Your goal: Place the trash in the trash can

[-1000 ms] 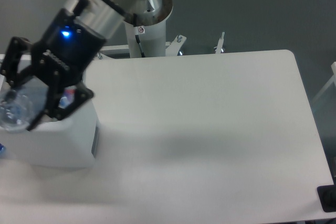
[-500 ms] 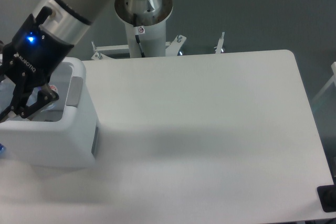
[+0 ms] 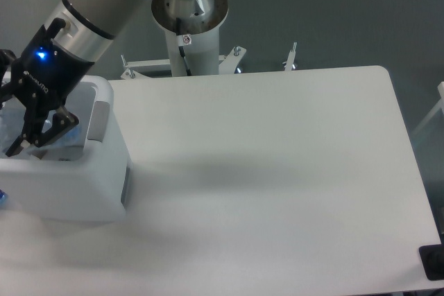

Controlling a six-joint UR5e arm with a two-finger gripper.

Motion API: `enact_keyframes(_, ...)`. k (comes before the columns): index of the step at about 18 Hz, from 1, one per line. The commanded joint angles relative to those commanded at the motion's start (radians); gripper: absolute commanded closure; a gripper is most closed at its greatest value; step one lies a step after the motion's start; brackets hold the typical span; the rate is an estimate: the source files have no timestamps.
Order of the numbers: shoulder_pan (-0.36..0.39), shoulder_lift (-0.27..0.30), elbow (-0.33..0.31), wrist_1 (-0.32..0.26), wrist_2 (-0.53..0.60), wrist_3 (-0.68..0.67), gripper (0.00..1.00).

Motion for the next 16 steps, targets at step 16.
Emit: enact_keyframes(16,0.354,-0.038,-0.014,-0.003,0.005,0.005,0.00)
